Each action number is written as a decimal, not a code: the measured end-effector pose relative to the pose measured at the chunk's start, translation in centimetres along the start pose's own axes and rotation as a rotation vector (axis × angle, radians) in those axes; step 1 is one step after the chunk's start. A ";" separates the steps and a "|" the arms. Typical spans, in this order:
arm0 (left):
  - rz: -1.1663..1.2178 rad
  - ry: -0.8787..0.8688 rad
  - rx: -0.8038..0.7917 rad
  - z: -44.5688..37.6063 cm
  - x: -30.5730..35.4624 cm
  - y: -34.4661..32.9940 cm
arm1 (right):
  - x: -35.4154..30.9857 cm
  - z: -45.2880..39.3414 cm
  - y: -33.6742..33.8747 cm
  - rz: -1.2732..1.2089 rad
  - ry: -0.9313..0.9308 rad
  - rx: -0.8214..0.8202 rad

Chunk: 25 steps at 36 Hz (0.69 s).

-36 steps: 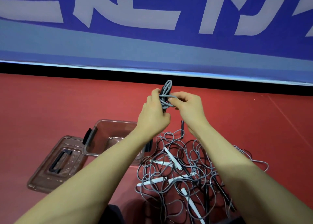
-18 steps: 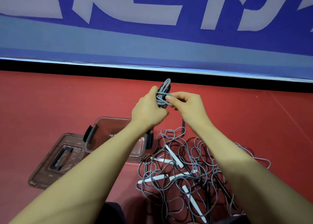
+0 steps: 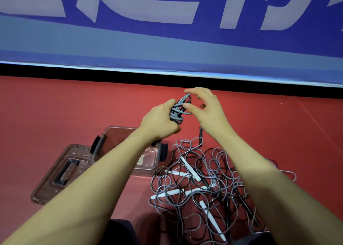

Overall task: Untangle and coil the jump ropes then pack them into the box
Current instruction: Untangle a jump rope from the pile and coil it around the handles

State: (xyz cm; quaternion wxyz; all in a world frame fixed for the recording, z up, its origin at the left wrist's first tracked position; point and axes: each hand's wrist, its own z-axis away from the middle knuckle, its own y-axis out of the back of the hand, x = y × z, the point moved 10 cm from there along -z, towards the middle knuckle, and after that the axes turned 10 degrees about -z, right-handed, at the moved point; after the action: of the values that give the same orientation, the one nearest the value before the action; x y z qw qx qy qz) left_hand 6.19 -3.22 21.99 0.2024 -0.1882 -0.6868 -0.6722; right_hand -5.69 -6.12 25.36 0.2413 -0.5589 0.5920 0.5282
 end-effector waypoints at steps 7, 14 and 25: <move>-0.166 -0.079 -0.078 0.4 0.0 -0.6 | 0.1 0.0 -0.6 0.034 -0.013 -0.081; -0.330 -0.084 -0.149 0.4 -0.6 -1.8 | 1.0 1.1 -1.9 0.226 0.008 -0.192; -0.059 -0.075 -0.233 1.0 0.5 -2.3 | 0.8 1.1 -1.7 0.178 0.030 -0.196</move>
State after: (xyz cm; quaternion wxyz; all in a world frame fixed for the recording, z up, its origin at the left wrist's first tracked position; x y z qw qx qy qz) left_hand 4.56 -2.31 20.29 0.1337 -0.2151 -0.6162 -0.7458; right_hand -4.67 -5.15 23.74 0.1284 -0.5329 0.5884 0.5945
